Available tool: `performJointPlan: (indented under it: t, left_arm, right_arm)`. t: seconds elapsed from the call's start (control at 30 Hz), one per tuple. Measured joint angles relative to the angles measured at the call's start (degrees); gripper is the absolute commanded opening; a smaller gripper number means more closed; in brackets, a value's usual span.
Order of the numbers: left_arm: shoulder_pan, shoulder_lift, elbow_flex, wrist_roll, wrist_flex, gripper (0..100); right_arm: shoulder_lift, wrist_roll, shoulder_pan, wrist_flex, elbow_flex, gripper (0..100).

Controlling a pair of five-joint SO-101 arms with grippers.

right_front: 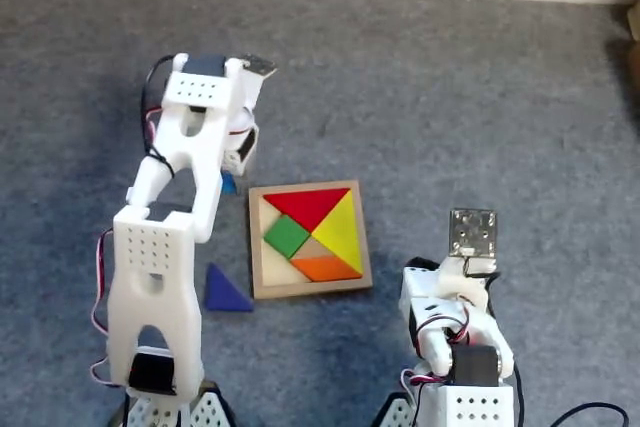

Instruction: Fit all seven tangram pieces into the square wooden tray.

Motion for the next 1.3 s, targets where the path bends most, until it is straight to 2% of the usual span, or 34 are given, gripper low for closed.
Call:
performJointPlan:
  t: [0.13,0.37,0.43,0.63,0.87,1.03,1.3]
  left_arm:
    - [2.5,0.0,0.0,9.0,0.0,5]
    - [6.4,0.0,0.0,28.9,0.0,5]
    - [6.5,0.0,0.0,32.0,0.0,5]
    - [6.6,0.0,0.4,33.7,0.0,7]
    - [8.8,-0.8,4.2,34.0,0.0,23]
    - [9.2,-1.1,4.6,37.3,0.3,24]
    - [9.2,-1.1,4.6,37.8,0.4,24]
  right_arm:
    - [0.0,0.0,0.0,0.0,0.0,1.2]
    - [0.0,0.0,0.0,0.0,0.0,1.2]
    - [0.0,0.0,0.0,0.0,0.0,1.2]
    - [0.0,0.0,0.0,0.0,0.0,1.2]
    - [0.0,0.0,0.0,0.0,0.0,1.2]
    - [0.0,0.0,0.0,0.0,0.0,1.2]
    - [0.0,0.0,1.1,0.0,0.0,1.2]
